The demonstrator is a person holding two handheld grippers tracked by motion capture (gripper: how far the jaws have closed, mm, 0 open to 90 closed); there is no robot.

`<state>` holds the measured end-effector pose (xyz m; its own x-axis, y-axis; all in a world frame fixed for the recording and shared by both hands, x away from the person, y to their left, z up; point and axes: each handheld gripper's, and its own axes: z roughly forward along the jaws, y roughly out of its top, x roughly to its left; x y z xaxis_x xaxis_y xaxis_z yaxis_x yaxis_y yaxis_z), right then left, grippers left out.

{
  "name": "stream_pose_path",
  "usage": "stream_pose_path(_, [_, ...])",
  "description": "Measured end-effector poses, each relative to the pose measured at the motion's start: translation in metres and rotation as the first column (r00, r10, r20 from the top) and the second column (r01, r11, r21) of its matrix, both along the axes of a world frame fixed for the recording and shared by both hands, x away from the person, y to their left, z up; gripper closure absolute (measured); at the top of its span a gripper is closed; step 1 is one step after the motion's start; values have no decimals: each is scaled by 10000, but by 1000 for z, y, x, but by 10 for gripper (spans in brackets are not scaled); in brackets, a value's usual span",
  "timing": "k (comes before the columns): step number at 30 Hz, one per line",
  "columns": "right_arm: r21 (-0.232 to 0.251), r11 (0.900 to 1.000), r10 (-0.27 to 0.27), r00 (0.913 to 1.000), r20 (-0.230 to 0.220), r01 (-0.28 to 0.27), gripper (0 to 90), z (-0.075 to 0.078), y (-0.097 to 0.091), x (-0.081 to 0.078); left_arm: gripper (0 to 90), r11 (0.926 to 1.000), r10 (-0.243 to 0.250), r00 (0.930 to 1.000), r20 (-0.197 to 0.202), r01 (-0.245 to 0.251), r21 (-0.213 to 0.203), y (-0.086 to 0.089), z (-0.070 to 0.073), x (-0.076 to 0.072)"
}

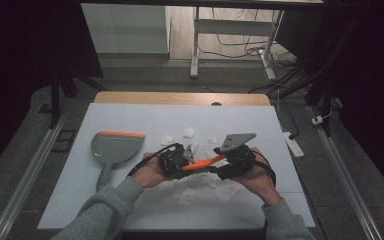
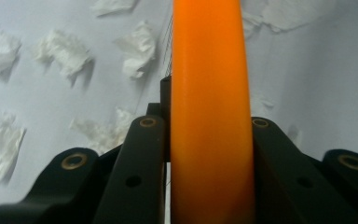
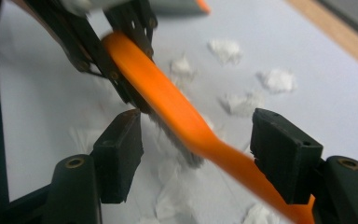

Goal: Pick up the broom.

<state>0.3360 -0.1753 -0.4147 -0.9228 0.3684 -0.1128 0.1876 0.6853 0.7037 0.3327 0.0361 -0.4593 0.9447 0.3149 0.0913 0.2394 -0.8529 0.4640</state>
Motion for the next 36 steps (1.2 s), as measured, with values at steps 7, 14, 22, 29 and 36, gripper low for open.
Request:
stream_pose_path(7, [-1094, 9934, 300, 9986, -427, -345, 378, -9, 8, 0, 775, 9960, -658, 9977, 154, 647, 623, -11, 8, -4])
stream_pose_path(14, [-1948, 9770, 790, 9957, -476, -868, 516, -15, 17, -3, 775, 9908, -1115, 9932, 340, 1085, 803, -21, 19, -7])
stream_pose_path(22, [-2656, 9544, 1444, 9894, 124, -1360, 660, -18, 16, -9, 772, 9878, -1468, 9877, 545, 1435, 613, -24, 26, -8])
stream_pose_path(29, [-2505, 9582, 1553, 9866, 493, -1383, 706, -14, 12, -10, 519, 9940, -1073, 9887, 1049, 1088, -87, -11, 35, -5])
stream_pose_path(36, [-1677, 9834, 799, 9951, 590, -690, 708, -10, -1, -2, 278, 9844, 904, 9686, 2315, -517, -1681, 19, 59, -15])
